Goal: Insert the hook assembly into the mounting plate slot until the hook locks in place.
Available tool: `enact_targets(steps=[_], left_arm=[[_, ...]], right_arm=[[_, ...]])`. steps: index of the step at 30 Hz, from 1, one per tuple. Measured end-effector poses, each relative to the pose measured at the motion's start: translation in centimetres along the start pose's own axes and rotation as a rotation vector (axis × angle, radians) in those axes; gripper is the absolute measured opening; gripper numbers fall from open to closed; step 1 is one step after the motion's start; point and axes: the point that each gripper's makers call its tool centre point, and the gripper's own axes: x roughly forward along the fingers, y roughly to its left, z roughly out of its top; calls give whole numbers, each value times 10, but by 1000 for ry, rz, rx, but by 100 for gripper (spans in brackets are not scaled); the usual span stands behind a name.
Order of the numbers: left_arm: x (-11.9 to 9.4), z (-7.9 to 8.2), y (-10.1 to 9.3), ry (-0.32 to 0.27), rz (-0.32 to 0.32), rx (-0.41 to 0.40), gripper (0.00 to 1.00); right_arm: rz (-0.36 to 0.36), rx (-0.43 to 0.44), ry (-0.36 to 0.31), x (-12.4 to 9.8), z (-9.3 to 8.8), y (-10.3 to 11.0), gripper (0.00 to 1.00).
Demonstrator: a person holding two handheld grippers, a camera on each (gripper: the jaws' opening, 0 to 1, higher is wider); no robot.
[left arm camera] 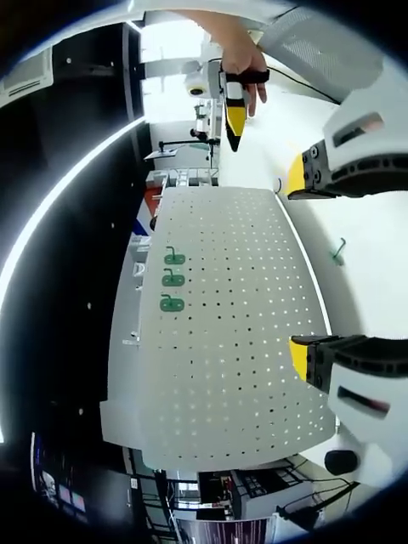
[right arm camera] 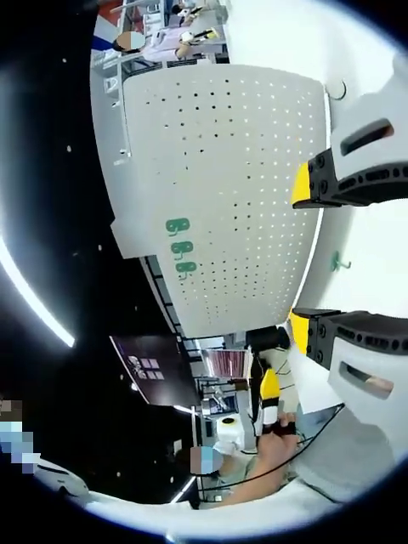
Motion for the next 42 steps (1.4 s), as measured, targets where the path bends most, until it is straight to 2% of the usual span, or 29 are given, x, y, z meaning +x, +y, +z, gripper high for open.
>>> enact_targets(steps=[7, 13, 23, 30, 37, 42], left_arm=[[5, 3, -3, 18, -30, 27, 66], [9, 3, 1, 27, -36, 36, 66], [18, 5, 8, 40, -59, 70, 66], [27, 0, 14, 76, -97, 109, 65], [35, -7, 18, 107, -130, 123, 65], [42, -20, 21, 164, -159, 158, 64]], right_arm=[[3, -16, 22, 0, -5, 0, 46], [27, -40, 49, 4, -10, 8, 46], [27, -33, 79, 4, -17, 6, 46], [39, -35, 117, 6, -25, 9, 46], [37, -36, 129, 5, -28, 8, 46], [37, -36, 151, 6, -32, 9, 46]])
